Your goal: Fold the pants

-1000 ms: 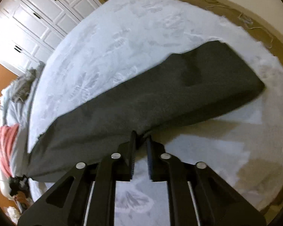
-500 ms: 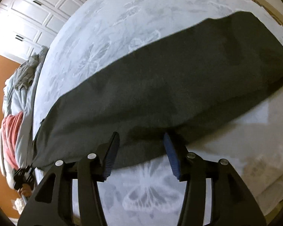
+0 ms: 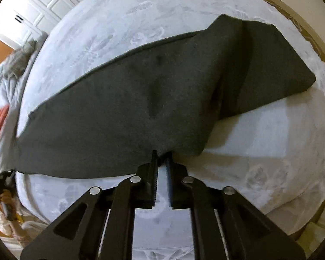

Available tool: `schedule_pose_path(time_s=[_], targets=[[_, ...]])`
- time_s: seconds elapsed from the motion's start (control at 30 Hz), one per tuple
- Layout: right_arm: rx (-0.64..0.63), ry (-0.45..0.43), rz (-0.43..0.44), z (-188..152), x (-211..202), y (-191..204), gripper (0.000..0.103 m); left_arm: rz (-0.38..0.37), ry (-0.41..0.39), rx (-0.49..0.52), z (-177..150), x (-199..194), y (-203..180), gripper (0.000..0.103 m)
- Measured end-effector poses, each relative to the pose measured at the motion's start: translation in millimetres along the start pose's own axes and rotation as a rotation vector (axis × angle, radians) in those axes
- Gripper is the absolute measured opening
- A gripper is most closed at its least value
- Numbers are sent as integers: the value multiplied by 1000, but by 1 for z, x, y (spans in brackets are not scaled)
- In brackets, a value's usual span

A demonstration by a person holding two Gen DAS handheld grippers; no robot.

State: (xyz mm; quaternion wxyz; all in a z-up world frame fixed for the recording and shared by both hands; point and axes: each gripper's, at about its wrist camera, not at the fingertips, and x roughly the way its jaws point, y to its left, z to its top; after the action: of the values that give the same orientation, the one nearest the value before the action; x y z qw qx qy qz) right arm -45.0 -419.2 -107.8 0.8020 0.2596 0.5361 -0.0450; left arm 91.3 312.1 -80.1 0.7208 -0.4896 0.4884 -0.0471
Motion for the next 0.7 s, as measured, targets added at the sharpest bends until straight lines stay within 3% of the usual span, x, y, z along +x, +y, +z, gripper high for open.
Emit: schedule_pose_path(time_s=[0.07, 0.1, 0.13, 0.2, 0.23, 0.27, 0.33, 0.43, 0.57, 0.7], targets=[[8, -50, -2, 1, -14, 1, 30, 11, -17, 11, -1, -1, -4, 10], [24, -74, 10, 0, -22, -1, 51, 25, -22, 23, -2, 0, -6, 18], [53, -111, 17, 3, -31, -6, 61, 53, -29, 38, -2, 4, -9, 20], [115, -187, -31, 8, -45, -22, 63, 121, -26, 55, -2, 12, -9, 17], [160, -206, -64, 12, -49, -35, 63, 174, -16, 58, -2, 16, -5, 6], [211, -215, -78, 15, -51, -48, 63, 200, -10, 44, -3, 18, -1, 2], [322, -240, -104, 18, -56, -77, 63, 200, -14, -4, -5, 15, 7, 2], [395, -279, -188, 21, -64, -111, 63, 212, -61, 36, -8, 6, -4, 2], [407, -270, -140, 29, -53, -127, 63, 260, -134, 106, -15, 4, -24, 2], [429, -224, -162, 43, -27, -143, 65, 295, -142, 71, -15, 15, -25, 2]])
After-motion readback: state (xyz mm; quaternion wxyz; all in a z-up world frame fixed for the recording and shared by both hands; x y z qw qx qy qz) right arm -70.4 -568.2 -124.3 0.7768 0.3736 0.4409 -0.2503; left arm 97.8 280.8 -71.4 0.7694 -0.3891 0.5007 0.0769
